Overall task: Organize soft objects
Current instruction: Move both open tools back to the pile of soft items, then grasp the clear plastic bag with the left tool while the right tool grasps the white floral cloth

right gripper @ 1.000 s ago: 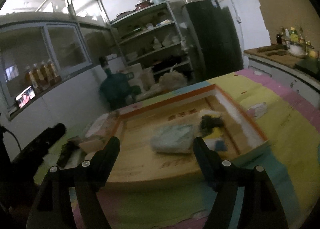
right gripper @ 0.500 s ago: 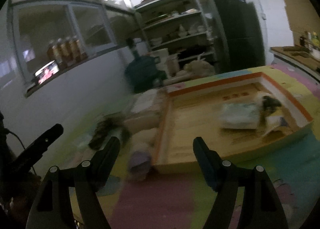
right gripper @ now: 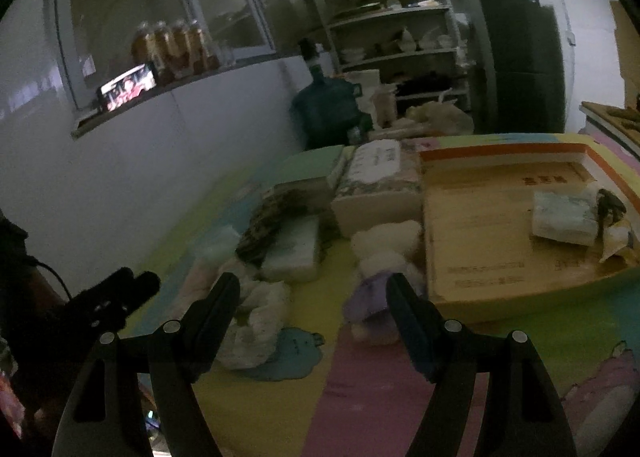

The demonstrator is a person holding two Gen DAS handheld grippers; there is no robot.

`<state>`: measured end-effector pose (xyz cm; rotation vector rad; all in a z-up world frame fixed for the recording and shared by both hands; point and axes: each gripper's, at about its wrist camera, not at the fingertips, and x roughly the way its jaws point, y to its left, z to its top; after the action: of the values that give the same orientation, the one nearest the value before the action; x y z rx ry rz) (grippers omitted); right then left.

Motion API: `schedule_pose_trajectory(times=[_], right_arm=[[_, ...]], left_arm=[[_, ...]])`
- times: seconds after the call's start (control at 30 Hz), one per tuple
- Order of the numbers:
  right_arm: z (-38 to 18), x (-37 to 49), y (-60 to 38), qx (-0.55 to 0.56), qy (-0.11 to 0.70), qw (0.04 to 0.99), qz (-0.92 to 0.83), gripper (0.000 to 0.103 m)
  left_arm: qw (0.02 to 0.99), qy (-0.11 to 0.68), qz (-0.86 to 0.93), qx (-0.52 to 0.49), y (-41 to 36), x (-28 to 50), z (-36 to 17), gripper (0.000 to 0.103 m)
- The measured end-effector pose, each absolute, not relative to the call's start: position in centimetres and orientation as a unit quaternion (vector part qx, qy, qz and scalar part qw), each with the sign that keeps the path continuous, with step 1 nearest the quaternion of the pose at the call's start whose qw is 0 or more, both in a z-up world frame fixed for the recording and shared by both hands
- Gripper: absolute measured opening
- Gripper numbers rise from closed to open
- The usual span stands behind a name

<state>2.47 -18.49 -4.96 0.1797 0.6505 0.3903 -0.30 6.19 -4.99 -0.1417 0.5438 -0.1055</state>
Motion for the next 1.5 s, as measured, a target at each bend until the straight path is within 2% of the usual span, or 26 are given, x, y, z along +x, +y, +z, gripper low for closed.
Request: schedule_pose_trajectory(times=[0.8,0.9,1.4,1.43,1.5], right_arm=[[-5.7,3.3,-15.7,0.057,0.344,0.916,0.200,0.077],[-5.8,3.3,-15.4,0.055,0.346,0.914,0.203,0.077],[-8.2,5.3,-12.8,0.071,0.386,0.890,0.230,0.077],[-8.5,5.5,-12.6,0.069,0.389,0.890,0.227,0.075],[-9.2,5.9,-12.2,0.062,0.398,0.889,0.217,0.056]], left_arm=[[0.921,0.327,-0.155,-0.143,5.8,1.4,-10.1,0.072],[0.923,0.315,-0.168,-0.145,5.6,1.1,-10.0,0.053],[0.953,0.263,-0.123,-0.086,7.5,-1.8,-7.2,0.051],[0.956,0.260,-0.112,-0.078,7.7,-1.9,-7.0,0.051],[0.961,0.252,-0.098,-0.065,8.0,-2.1,-6.7,0.051]])
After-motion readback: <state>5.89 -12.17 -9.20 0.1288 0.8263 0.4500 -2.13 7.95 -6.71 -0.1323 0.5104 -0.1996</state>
